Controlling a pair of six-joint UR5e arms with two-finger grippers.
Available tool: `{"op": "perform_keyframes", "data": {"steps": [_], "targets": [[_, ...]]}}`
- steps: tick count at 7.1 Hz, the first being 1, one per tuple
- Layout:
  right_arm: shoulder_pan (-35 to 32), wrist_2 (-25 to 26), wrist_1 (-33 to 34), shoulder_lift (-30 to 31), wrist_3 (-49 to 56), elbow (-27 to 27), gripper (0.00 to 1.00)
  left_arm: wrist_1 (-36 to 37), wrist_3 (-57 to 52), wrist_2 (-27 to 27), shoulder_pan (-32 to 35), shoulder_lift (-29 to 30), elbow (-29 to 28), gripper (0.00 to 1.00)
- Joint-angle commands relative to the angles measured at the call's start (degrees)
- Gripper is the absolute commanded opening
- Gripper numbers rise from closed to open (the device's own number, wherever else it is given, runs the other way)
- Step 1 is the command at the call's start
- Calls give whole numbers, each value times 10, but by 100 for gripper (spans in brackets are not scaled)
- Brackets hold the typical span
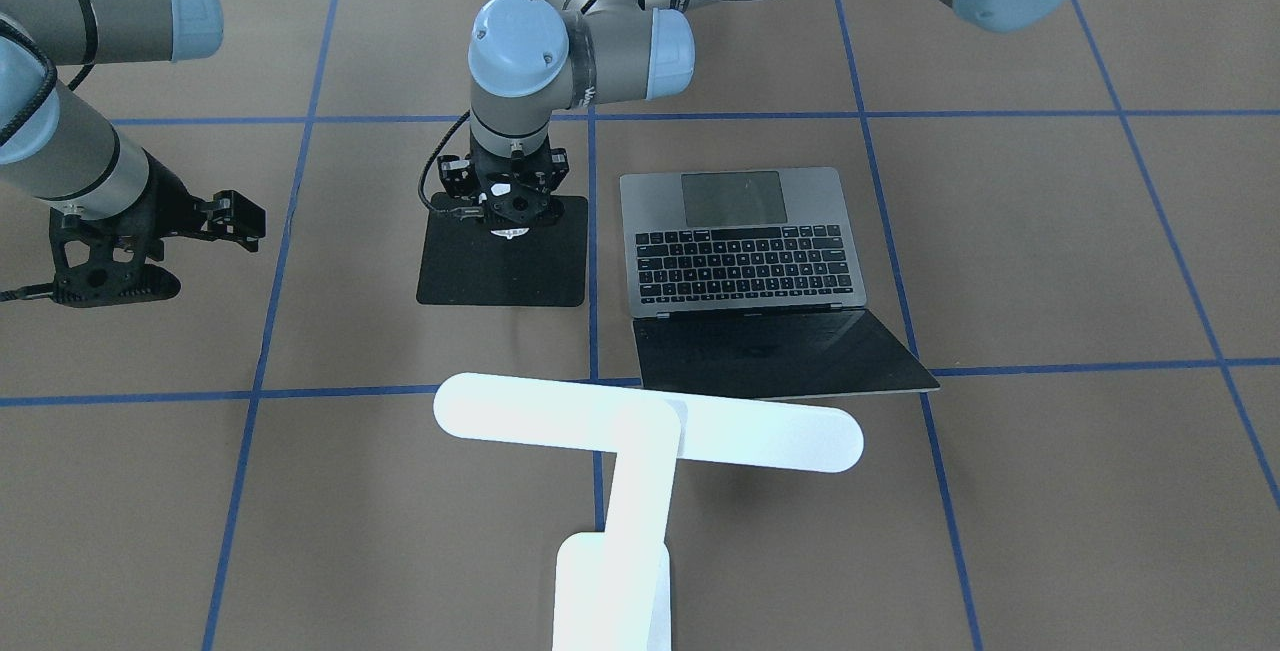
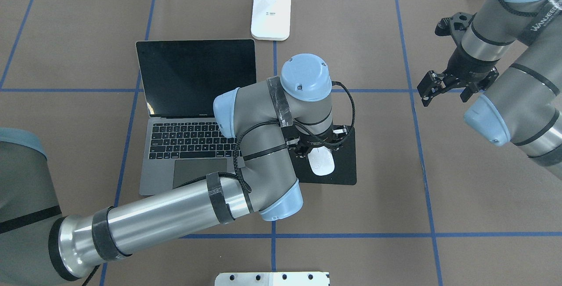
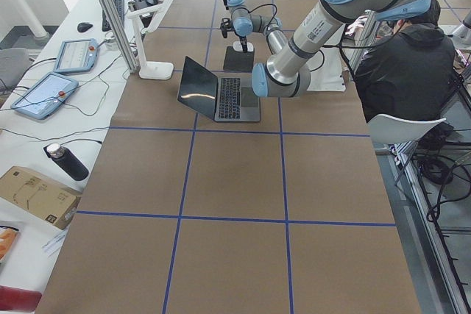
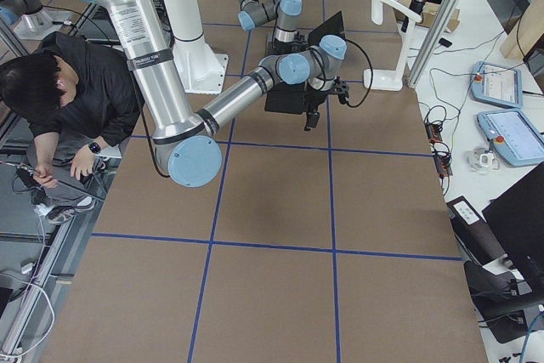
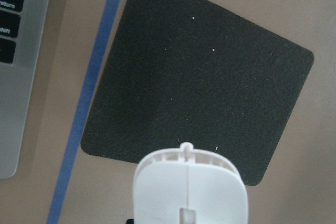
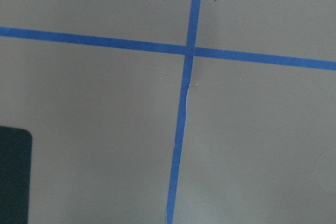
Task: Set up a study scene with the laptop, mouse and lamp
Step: 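Lower the white mouse onto the mousepad with the left gripper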
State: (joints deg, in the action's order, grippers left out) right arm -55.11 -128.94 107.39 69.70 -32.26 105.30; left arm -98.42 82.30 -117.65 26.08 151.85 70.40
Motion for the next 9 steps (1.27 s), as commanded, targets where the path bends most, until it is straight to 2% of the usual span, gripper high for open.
{"op": "perform_keyframes", "data": {"steps": [1,4,9], "targets": [[0,0,0,0,-1,0,100,78,-58,23,0,42,-32,31],[-1,-1,0,1,-3,1,100,94,-79,64,-1,81,-109,31],[-1,-1,0,1,-4,1,100,134,-126,81,-12,93,-139,30]]}}
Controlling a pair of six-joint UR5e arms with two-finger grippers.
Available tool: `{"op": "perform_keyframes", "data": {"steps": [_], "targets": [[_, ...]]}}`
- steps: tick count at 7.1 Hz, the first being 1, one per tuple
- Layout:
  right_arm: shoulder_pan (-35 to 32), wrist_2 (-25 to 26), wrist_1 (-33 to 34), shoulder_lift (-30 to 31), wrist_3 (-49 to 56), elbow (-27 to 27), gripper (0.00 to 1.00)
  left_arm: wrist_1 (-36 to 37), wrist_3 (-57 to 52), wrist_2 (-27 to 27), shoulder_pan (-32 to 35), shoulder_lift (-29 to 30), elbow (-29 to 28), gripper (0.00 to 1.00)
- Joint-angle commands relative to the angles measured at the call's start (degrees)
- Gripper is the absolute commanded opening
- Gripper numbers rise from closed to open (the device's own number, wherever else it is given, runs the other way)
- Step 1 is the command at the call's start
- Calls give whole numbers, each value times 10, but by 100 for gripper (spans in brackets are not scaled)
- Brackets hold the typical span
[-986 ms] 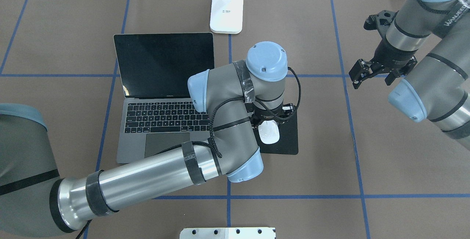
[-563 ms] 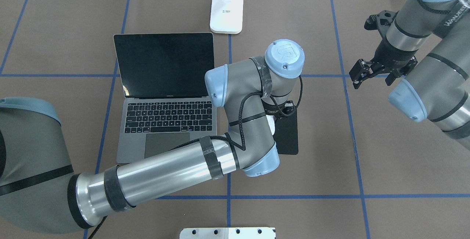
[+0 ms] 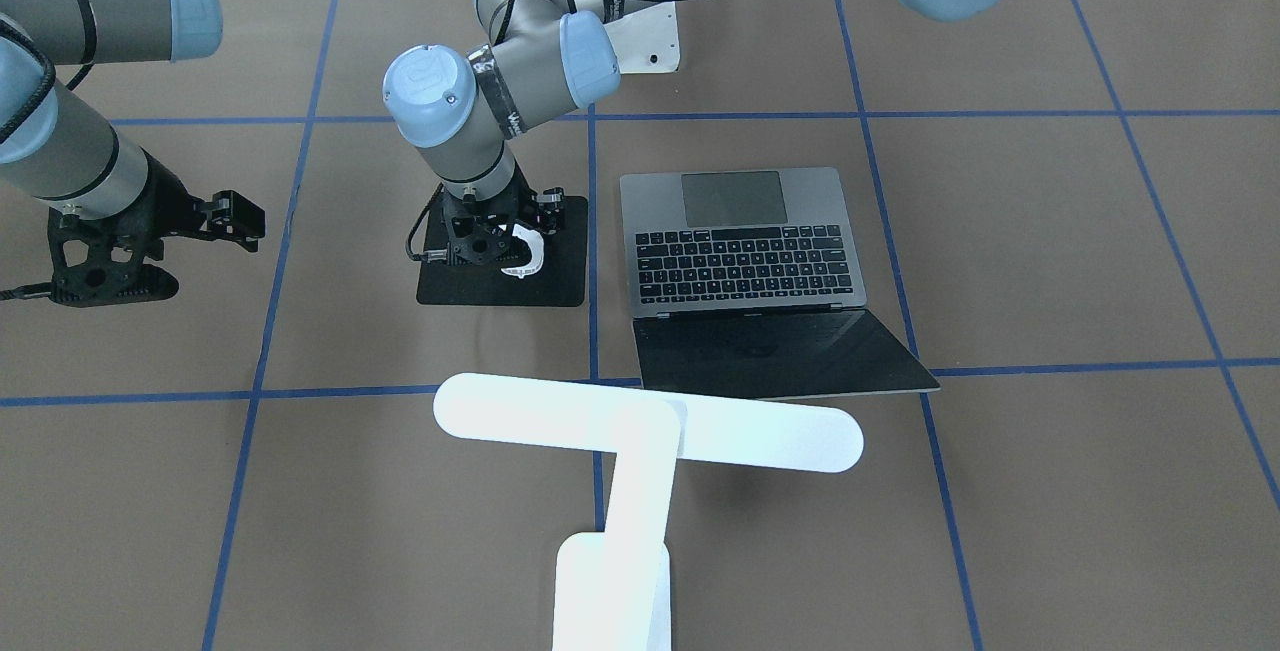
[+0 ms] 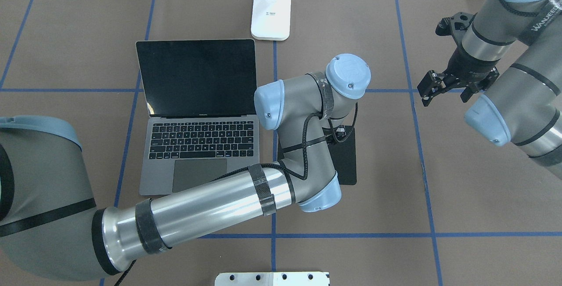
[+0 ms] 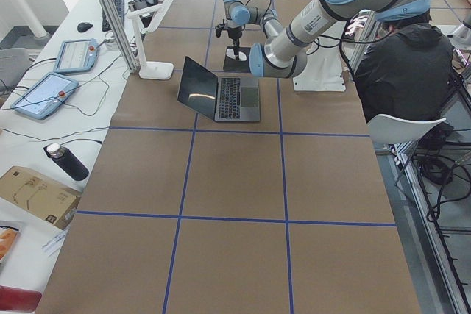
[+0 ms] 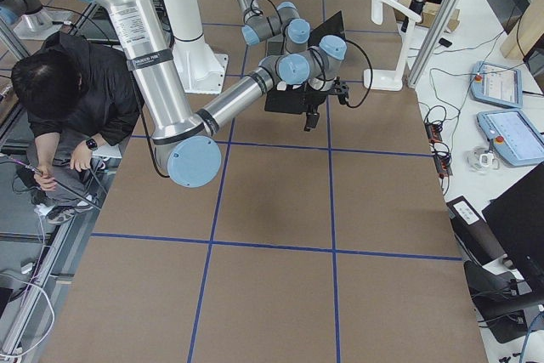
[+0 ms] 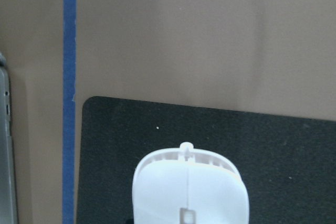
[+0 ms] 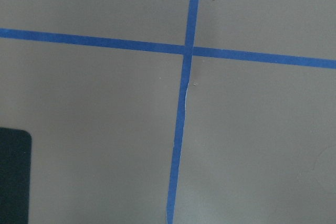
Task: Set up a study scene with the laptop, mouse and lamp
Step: 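Lower the white mouse onto the mousepad with the left gripper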
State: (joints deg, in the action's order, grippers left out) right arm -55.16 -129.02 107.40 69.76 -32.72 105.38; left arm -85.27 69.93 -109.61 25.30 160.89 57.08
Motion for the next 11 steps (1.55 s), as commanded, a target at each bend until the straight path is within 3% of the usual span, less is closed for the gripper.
{"op": "perform_keyframes", "data": {"steps": [1,3,5,6,7,9,11], "targets": [[0,0,0,0,0,0,100,3,-10,0,-5,2,-7,30],[0,0,0,0,0,0,100,5,-16,0,-7,1,-7,39],[0,0,0,0,1,0,100,6,-16,2,-12,1,-7,40],[0,0,0,0,0,0,100,5,-16,2,-13,0,-7,60],[0,0,0,0,-1,0,100,5,-17,2,-15,0,-10,70],[0,0,0,0,-1,0,100,5,-17,2,-16,1,-10,80],[0,0,0,0,-1,0,100,7,-17,2,-16,1,-6,81]]}}
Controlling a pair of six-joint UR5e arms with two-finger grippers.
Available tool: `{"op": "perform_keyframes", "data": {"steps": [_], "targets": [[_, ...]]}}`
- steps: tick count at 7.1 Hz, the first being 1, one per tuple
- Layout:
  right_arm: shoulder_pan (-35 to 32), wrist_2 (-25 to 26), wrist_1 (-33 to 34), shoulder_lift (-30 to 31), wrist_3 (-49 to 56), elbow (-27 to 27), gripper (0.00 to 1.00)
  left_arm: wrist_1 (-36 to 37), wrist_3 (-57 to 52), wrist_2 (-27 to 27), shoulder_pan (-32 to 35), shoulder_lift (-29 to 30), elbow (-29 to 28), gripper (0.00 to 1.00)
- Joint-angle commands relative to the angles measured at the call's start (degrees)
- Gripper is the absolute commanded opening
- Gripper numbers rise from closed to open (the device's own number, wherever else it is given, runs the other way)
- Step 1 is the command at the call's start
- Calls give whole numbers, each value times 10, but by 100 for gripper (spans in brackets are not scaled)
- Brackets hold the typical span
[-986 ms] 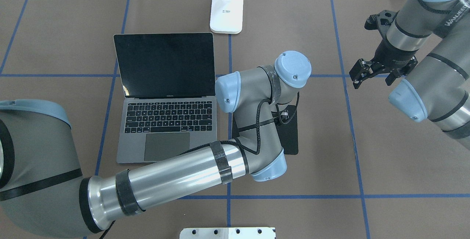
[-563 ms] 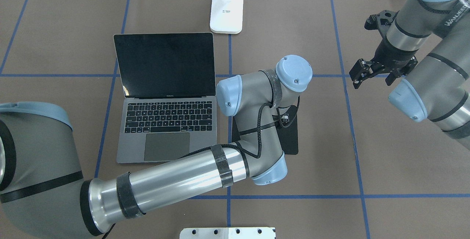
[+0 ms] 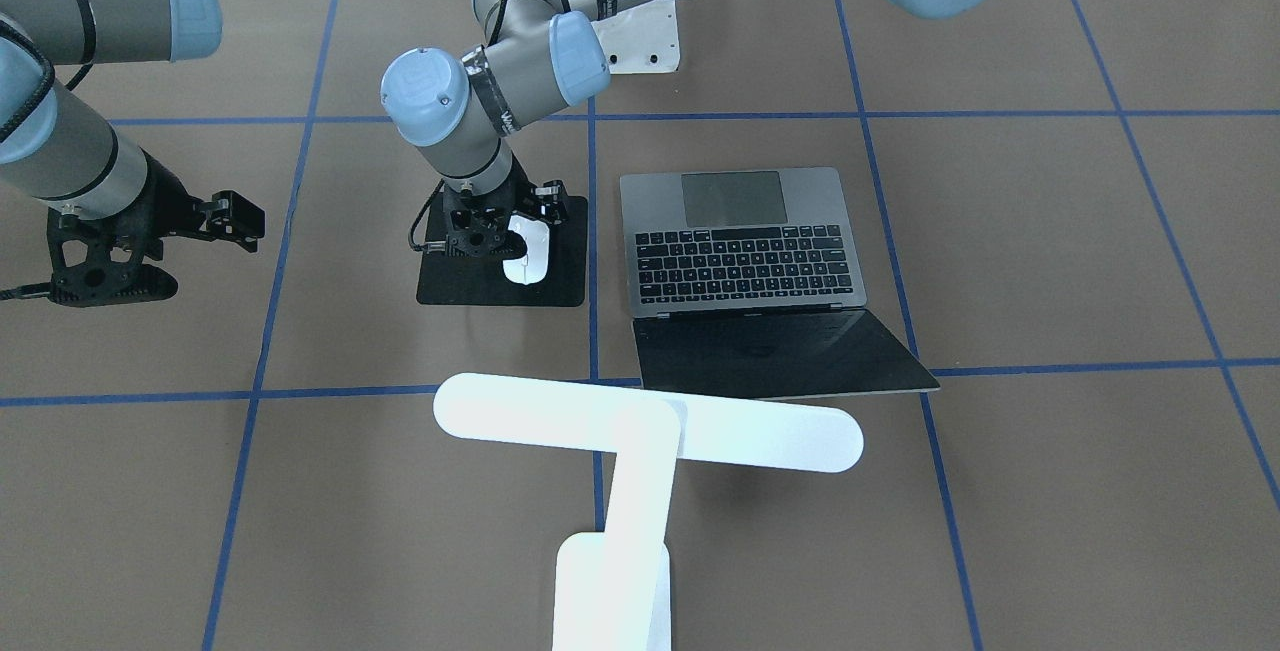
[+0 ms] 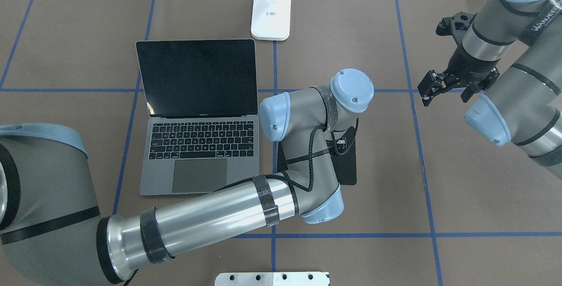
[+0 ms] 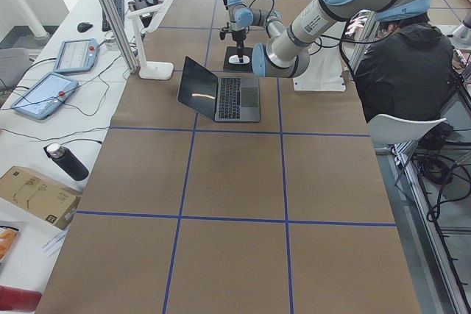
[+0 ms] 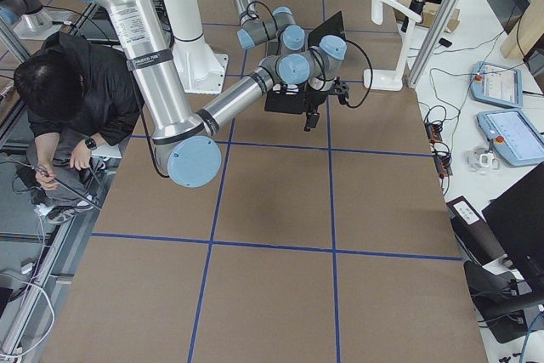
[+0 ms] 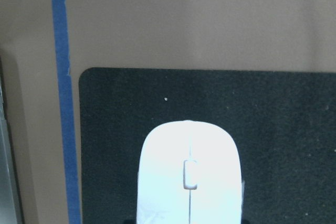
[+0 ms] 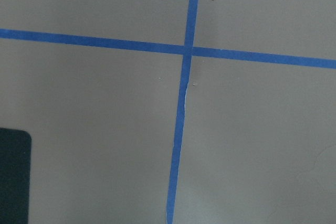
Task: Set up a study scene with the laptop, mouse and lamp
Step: 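Lower the white mouse onto the mousepad with the left gripper, then open the left gripper and release the white mouse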
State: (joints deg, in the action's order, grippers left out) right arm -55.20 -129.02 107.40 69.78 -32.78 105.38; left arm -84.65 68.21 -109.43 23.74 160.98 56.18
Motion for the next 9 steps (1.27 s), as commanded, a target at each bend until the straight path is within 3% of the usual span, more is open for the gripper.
{"op": "perform_keyframes", "data": {"steps": [1,3,5,9], "targets": [[0,0,-1,-2,2,0,100,2,1,0,2,-1,17,99],[-1,2,-1,-5,2,1,100,5,4,-1,14,-43,99,99],[-26,12,-1,-4,-1,1,100,5,2,-1,46,-142,216,99],[-42,57,-1,-4,0,-3,100,2,-105,-3,107,-457,540,100]]}}
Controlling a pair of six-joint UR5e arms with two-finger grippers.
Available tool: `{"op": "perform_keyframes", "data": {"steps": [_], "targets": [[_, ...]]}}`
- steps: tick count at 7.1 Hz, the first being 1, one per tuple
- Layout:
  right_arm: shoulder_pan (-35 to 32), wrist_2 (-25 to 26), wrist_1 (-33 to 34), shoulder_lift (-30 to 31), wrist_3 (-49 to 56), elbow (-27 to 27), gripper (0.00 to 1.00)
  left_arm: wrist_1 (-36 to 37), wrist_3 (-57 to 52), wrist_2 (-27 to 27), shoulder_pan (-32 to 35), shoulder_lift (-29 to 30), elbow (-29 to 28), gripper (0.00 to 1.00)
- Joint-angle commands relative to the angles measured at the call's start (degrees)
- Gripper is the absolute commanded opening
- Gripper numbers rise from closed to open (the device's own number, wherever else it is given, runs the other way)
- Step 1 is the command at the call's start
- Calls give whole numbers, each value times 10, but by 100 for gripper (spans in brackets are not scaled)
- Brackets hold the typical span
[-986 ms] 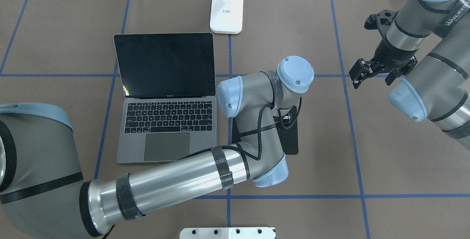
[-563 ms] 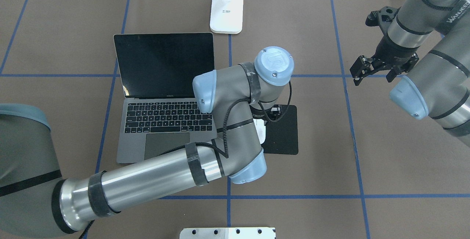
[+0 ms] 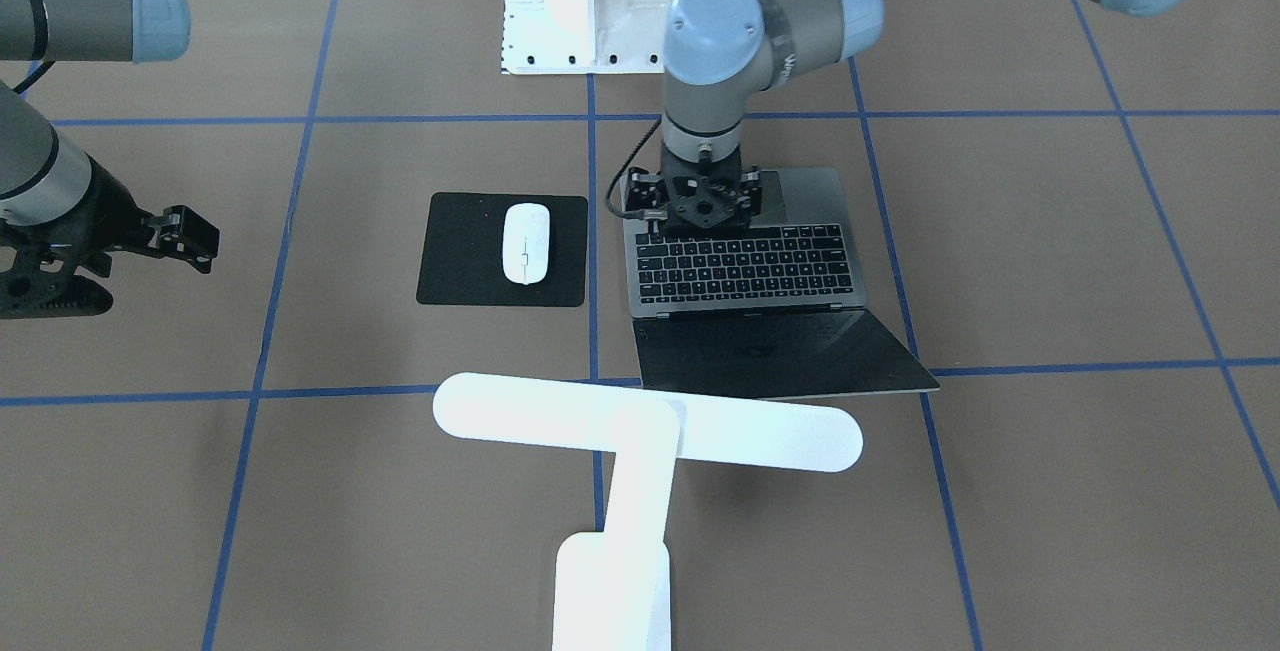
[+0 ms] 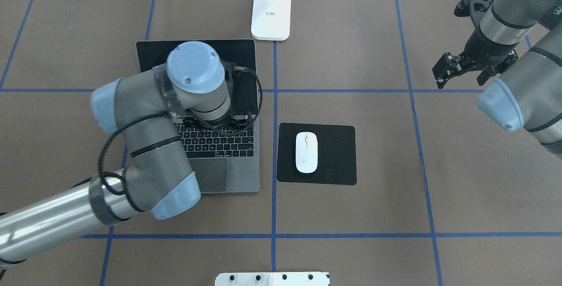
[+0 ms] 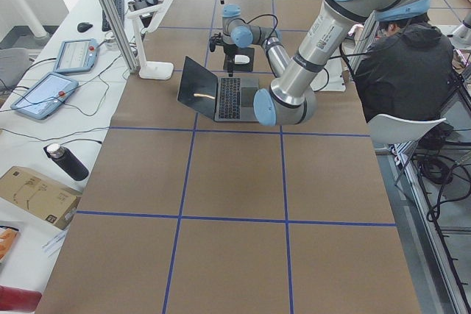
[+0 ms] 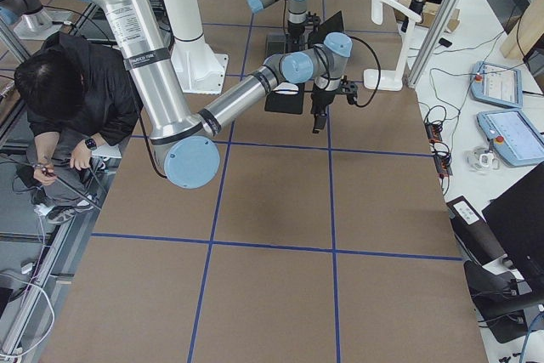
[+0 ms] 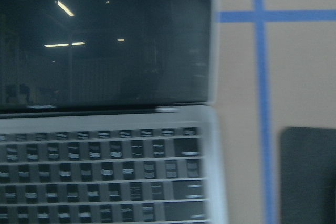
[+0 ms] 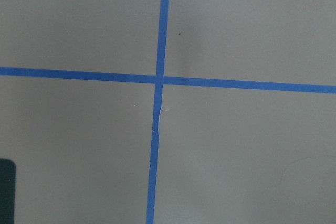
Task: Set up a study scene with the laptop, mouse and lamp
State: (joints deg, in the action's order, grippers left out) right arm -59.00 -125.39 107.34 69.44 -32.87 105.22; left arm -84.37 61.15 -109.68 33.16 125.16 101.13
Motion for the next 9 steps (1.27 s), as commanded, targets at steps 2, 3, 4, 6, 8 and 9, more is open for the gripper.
{"op": "perform_keyframes", "data": {"steps": [2,3,4,6,8,9], "targets": [[-4,30,-32,10,1,2,100,-4,-97,-5,72,-212,171,100],[-4,29,-34,35,4,2,100,-7,-176,-17,115,-271,188,100],[-4,27,-34,34,1,2,100,-8,-214,-54,180,-306,188,100],[-52,22,-32,54,2,0,100,-8,-420,-154,358,-341,115,100],[-109,-6,-32,85,5,0,100,-17,-537,-210,443,-344,30,100],[-143,-32,-33,103,17,0,100,-22,-538,-210,477,-340,-13,100]]}}
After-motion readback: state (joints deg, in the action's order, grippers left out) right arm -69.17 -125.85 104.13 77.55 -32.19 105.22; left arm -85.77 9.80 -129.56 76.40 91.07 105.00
